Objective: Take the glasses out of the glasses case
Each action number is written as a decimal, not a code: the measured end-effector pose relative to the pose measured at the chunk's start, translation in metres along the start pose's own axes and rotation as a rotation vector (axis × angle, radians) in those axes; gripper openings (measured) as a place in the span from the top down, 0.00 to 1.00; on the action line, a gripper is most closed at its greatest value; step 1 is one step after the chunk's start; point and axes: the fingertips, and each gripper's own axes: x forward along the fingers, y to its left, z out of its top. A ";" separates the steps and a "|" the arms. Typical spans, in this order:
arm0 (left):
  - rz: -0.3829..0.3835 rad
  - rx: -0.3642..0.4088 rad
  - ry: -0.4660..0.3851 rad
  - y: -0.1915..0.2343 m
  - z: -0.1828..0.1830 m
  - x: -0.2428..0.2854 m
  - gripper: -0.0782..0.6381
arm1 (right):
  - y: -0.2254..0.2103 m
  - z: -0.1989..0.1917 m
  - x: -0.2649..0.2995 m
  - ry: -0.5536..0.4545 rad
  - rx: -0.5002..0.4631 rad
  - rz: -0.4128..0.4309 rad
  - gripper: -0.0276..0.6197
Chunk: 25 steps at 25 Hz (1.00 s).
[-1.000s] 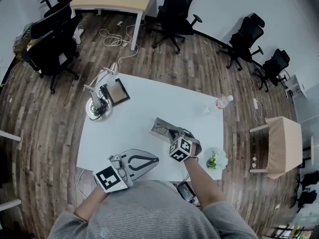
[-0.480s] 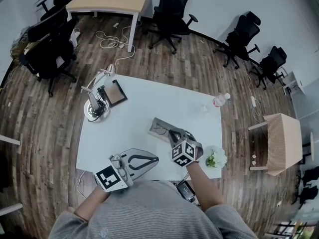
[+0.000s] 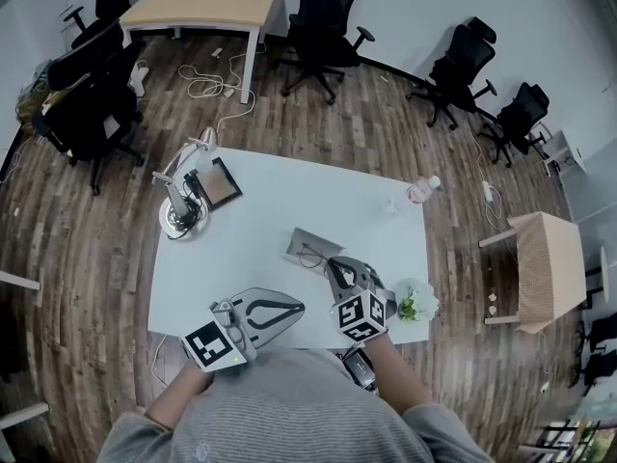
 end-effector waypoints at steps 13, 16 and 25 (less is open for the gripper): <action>-0.017 0.003 0.000 0.001 0.000 0.002 0.88 | -0.016 0.016 -0.042 -0.068 0.097 -0.083 0.92; -0.021 0.002 -0.001 0.001 -0.001 0.002 0.88 | -0.017 0.017 -0.044 -0.070 0.107 -0.091 0.92; -0.022 0.010 -0.002 -0.002 0.001 0.003 0.88 | -0.019 0.017 -0.045 -0.064 0.102 -0.091 0.92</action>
